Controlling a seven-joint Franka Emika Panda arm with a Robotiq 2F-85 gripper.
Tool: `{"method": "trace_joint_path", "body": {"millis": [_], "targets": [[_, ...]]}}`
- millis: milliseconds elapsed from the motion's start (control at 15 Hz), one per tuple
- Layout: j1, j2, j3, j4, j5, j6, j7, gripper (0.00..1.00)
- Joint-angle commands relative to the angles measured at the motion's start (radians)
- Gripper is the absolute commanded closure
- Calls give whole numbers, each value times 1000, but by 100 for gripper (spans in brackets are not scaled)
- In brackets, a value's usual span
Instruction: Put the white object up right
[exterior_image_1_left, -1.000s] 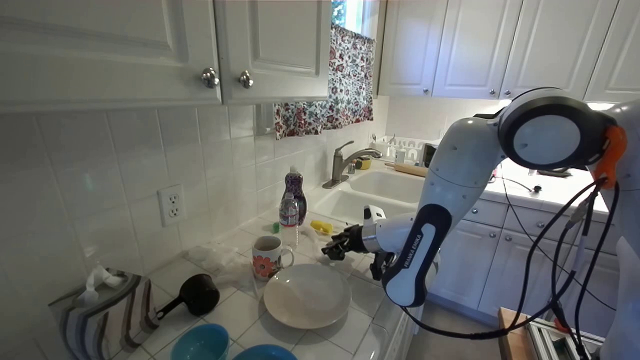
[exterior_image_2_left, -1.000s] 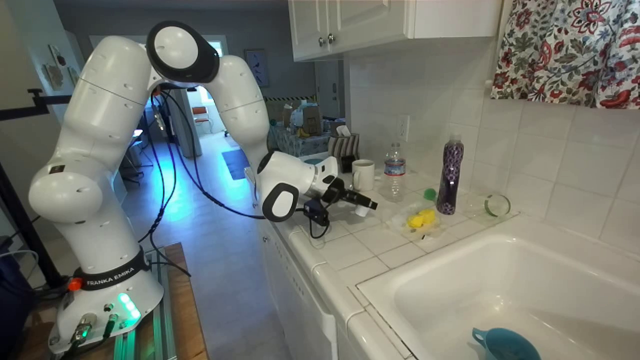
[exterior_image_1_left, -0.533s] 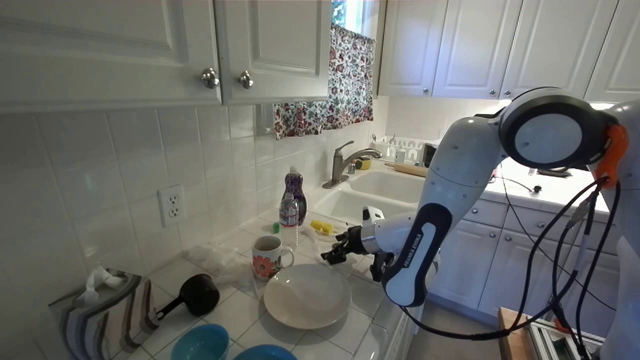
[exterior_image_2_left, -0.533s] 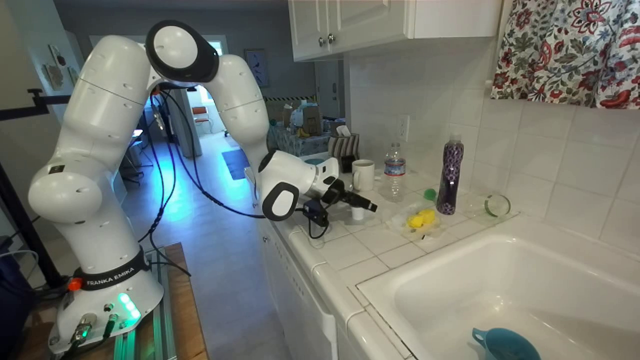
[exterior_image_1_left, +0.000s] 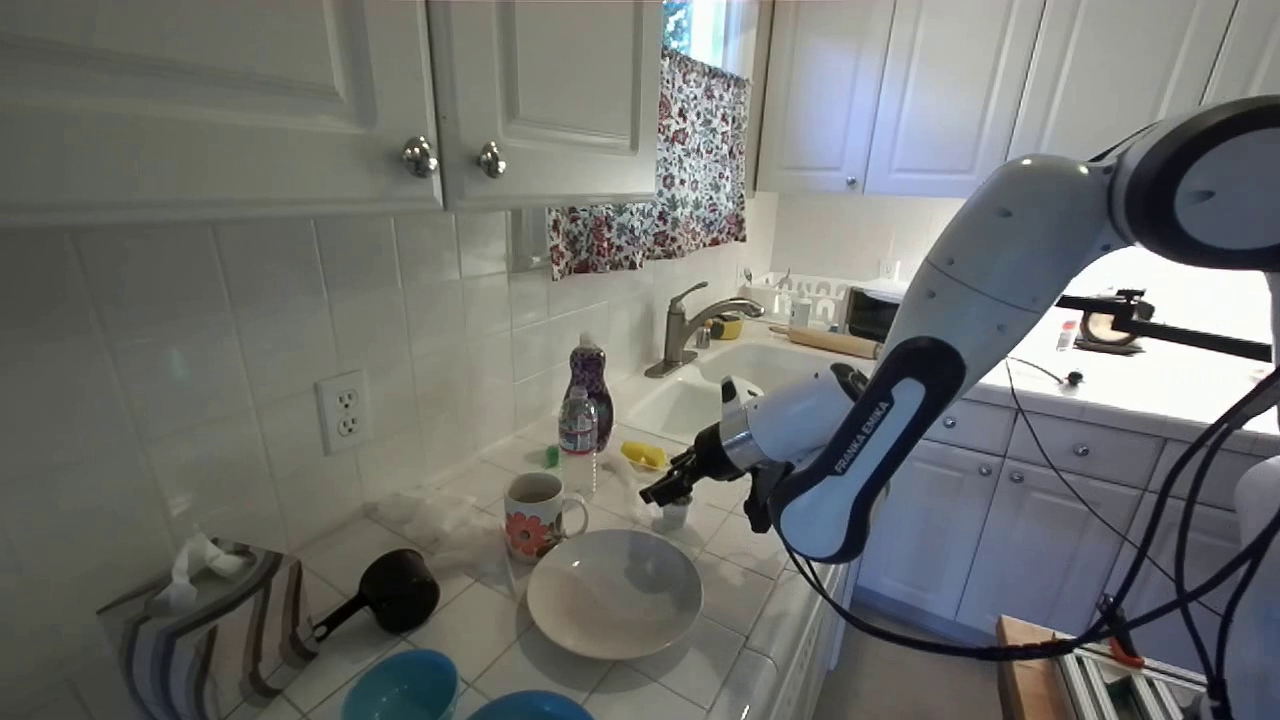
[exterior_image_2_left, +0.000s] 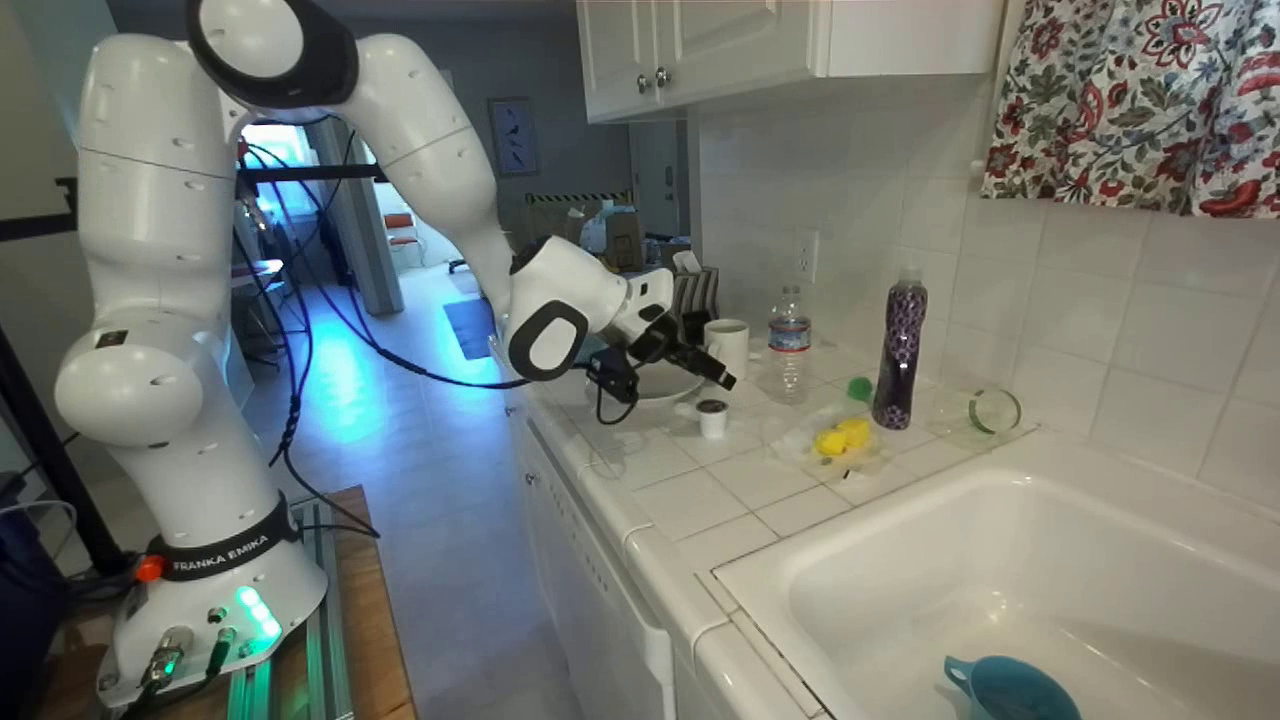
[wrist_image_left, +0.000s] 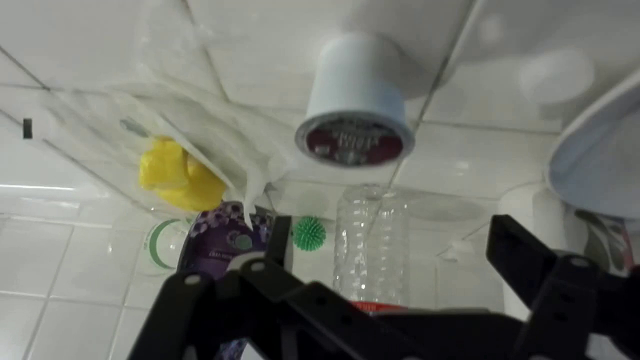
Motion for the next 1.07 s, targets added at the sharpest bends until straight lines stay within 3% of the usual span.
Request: {"method": "trace_joint_path", "body": {"millis": [0, 133, 333, 400, 933, 1000], "targets": [[53, -156, -49, -57, 89, -122, -52, 0], [87, -242, -95, -73, 140, -307, -94, 0], [74, -347, -115, -104, 82, -556, -87, 0], [-5, -381, -55, -110, 18, -639, -53, 0], [-86, -508, -16, -33, -81, -1319, -71, 0], [-84, -480, -18, -53, -47, -1202, -71, 0]]}}
